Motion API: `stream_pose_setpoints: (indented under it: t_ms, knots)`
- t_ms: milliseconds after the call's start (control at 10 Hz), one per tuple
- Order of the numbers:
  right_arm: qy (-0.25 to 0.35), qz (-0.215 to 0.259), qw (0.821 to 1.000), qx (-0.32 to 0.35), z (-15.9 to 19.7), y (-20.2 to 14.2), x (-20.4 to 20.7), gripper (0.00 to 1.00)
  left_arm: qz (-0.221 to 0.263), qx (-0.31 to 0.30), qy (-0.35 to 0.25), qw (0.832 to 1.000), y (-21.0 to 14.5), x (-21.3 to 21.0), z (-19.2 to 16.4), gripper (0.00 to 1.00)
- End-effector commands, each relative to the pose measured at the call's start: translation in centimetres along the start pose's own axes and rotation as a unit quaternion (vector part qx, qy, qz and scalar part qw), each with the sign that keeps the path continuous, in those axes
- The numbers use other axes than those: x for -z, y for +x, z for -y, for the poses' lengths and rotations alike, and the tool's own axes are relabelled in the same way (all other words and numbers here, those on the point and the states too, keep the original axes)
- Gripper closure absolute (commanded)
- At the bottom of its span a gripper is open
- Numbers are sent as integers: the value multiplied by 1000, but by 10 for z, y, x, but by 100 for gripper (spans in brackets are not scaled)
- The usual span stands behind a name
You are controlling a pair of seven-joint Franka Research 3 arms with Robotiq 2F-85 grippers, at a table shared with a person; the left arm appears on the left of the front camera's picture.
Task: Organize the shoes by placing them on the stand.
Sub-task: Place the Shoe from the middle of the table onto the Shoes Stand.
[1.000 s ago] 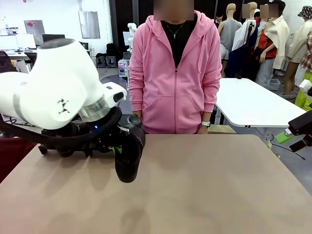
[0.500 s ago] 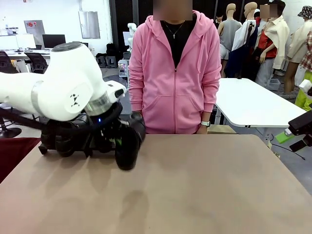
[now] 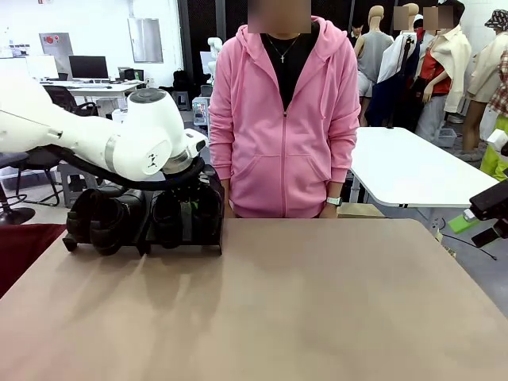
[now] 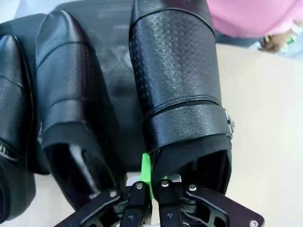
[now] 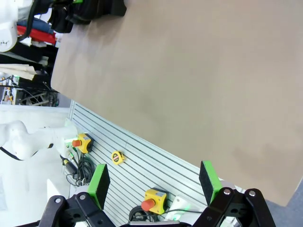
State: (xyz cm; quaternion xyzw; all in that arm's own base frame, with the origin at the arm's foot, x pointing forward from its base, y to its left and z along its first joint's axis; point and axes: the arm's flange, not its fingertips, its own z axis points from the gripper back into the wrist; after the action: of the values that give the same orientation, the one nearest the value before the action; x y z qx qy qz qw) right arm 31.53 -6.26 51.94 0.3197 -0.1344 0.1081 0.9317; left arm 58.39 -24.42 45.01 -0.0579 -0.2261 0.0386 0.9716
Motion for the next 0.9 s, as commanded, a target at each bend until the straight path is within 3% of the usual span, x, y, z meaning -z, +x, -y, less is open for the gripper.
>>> stream_pose_setpoints:
  t_ms: [0, 400, 500, 600, 700, 800]
  knots:
    - [3, -2, 1000, -5, -2, 1, 0, 0, 43, -27, 24, 998, 10, 1, 12, 100]
    - [3, -2, 1000, -5, -2, 1, 0, 0, 32, -21, 35, 999, 19, 24, 13, 100]
    - [3, -2, 1000, -5, -2, 1, 0, 0, 33, -16, 40, 999, 18, 25, 13, 66]
    - [3, -2, 1000, -5, -2, 1, 0, 0, 32, -9, 40, 999, 15, 21, 13, 6]
    - [3, -2, 1000, -5, -2, 1, 0, 0, 41, -6, 36, 999, 10, 11, 12, 0]
    - [3, -2, 1000, -5, -2, 1, 0, 0, 41, -2, 33, 999, 3, -6, 14, 0]
